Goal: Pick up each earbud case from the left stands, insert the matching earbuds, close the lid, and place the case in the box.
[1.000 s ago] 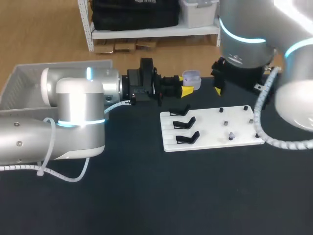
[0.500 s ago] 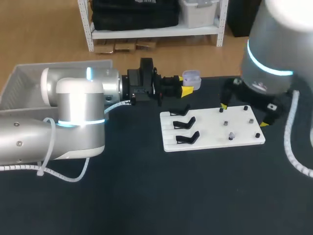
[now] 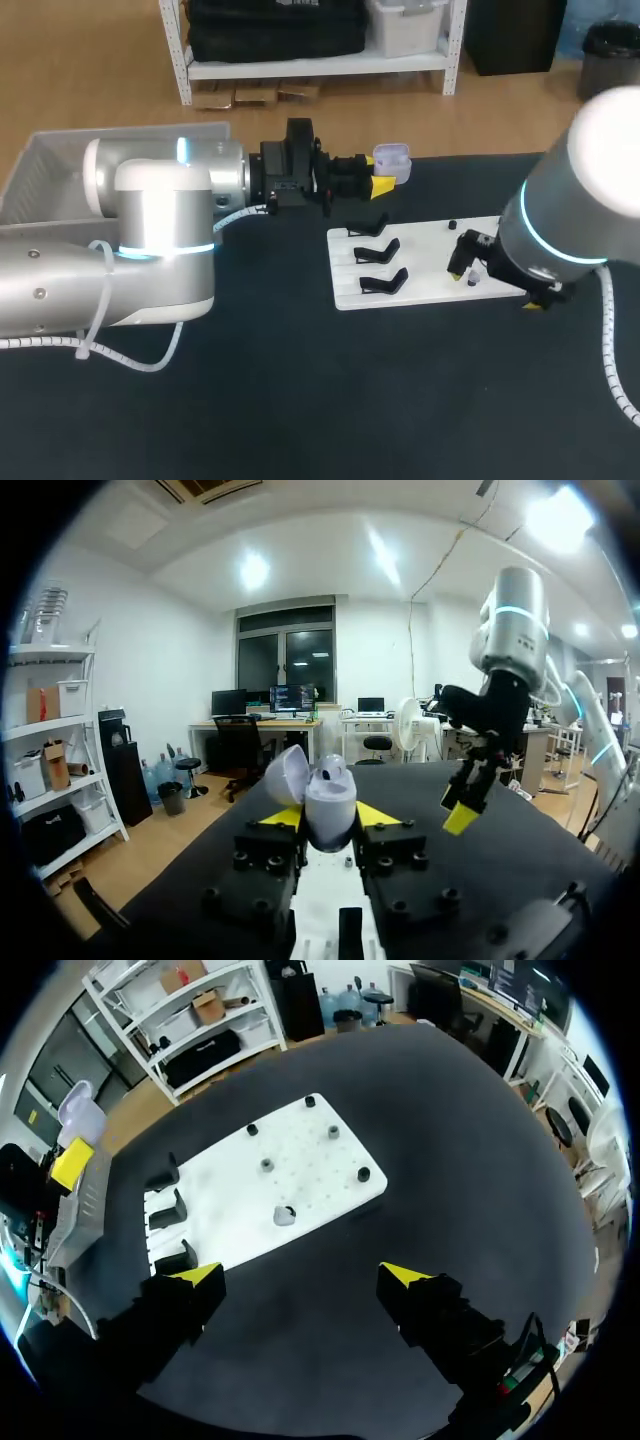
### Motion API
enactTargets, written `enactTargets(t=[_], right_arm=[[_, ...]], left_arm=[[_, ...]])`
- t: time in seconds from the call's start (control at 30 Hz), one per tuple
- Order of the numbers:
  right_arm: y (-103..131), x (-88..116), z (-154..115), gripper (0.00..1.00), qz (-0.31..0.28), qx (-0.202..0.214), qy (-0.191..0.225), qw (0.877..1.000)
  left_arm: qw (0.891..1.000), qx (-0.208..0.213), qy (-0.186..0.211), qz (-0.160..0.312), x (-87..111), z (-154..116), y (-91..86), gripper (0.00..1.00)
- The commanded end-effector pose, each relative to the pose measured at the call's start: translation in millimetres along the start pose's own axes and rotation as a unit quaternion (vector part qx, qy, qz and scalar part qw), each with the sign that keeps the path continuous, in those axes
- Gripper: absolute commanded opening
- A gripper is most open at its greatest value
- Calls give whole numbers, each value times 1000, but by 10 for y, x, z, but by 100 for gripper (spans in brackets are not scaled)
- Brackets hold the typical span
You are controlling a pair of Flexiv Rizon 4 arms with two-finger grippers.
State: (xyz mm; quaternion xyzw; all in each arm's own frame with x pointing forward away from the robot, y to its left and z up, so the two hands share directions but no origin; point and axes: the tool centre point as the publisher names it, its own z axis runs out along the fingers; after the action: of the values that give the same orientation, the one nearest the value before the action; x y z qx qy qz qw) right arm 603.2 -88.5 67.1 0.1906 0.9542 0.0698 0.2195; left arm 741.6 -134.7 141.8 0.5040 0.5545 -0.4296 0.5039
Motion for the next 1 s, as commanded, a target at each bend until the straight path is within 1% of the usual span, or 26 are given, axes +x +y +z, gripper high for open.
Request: enactTargets(t=[0.03,0.23,0.33,0.37,0.4,0.47,0.53,0.57,0.6,0.83,0.93,1.0], right_arm=[[25,-2,231,100,-3,-11,5,1000],[103,-53,410,100,-12,-3,10,1000],[147,-95,466,95,-13,4,13,1000],[162,-109,477,84,-11,7,20,1000],[178,-126,491,78,-13,9,18,1000],[190,-141,517,71,-16,14,22,1000],[197,-157,528,66,-19,20,28,999],[197,-160,530,59,-20,20,29,999],[198,-170,530,48,-19,22,30,999],[205,-182,544,49,-30,35,41,998],[207,-188,559,48,-31,37,43,998],[209,-201,571,45,-30,38,45,998]], left_arm=[[1000,-3,-4,2,18,2,-9,0],[1000,-3,-4,2,18,2,-9,0],[1000,-3,-4,2,18,2,-9,0],[1000,-3,-4,2,18,2,-9,0],[1000,-3,-4,2,18,2,-9,0],[1000,-3,-4,2,18,2,-9,0],[1000,-3,-4,2,18,2,-9,0],[1000,-3,-4,2,18,2,-9,0],[1000,-3,-4,2,18,2,-9,0],[1000,-3,-4,2,18,2,-9,0],[1000,-3,-4,2,18,2,-9,0],[1000,-3,-4,2,18,2,-9,0]])
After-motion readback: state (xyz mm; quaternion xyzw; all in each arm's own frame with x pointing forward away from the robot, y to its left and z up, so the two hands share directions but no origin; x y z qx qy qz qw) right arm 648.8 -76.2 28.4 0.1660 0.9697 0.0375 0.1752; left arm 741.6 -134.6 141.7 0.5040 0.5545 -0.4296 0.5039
